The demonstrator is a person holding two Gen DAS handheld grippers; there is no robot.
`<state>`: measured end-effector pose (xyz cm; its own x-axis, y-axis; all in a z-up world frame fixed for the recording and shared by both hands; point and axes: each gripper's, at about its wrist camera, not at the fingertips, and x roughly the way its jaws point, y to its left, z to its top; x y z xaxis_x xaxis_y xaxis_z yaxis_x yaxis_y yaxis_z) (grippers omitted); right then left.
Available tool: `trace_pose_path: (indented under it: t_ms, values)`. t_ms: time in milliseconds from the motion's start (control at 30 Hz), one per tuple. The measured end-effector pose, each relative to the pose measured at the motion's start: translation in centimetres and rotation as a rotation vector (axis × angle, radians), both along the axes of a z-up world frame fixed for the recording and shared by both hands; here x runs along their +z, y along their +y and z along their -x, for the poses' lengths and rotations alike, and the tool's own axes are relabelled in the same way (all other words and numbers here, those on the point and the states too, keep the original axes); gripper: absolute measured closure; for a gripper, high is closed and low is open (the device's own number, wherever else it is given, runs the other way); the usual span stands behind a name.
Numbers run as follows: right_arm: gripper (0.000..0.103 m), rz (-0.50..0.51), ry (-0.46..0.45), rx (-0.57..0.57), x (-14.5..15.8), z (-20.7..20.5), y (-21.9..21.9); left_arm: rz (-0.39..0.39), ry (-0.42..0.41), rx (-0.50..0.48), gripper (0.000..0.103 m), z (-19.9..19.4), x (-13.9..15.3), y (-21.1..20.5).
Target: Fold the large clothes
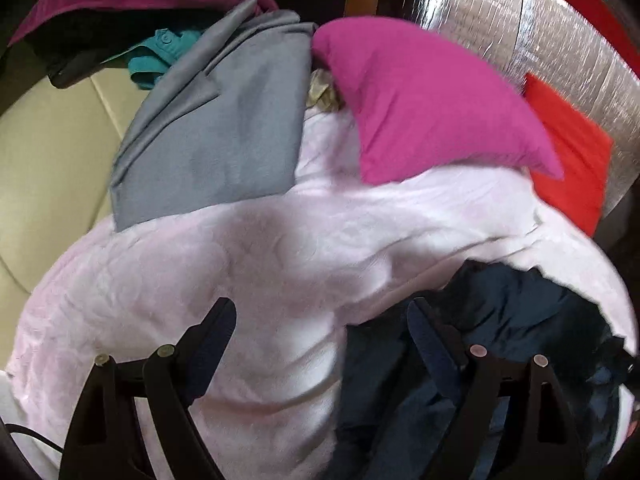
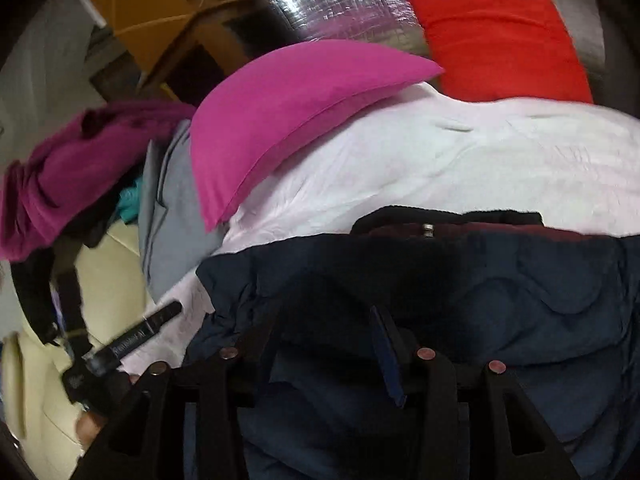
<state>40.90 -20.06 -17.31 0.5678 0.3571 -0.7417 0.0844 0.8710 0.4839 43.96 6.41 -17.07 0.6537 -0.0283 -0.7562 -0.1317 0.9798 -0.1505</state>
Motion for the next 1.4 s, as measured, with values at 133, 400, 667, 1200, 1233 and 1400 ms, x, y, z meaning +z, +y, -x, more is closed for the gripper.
trace_pose_path:
  t_ms: [133, 400, 667, 1200, 1233, 1400]
  values:
    - [0.031, -0.043, -0.044, -0.141, 0.7, 3.0, -5.1, 0.086, -0.022, -0.026, 0.015, -1.0, -0.4, -0.8]
    - [0.027, -0.064, -0.015, -0.566, -0.9, 10.0, -21.3, 0.097, 0.025, -0.045, 0.015, -3.9, -1.5, -2.8]
    - [0.027, -0.112, 0.123, -0.538, -6.9, 8.3, -24.5, 0.073, 0.099, -0.045, 0.015, -6.4, -3.2, -3.2]
    - [0.046, -0.003, 0.150, -0.567, -6.2, 9.1, -23.0, -0.051, 0.139, 0.043, 0.015, -6.9, -3.1, -2.0]
    - [0.042, 0.005, 0.130, -0.572, -5.4, 9.8, -22.8, -0.051, 0.123, 0.045, 0.015, -6.4, -2.4, -1.7]
    - [0.037, 0.023, 0.029, -0.554, -1.3, 14.1, -21.3, -0.105, 0.062, 0.039, 0.015, -2.8, 1.5, -0.5]
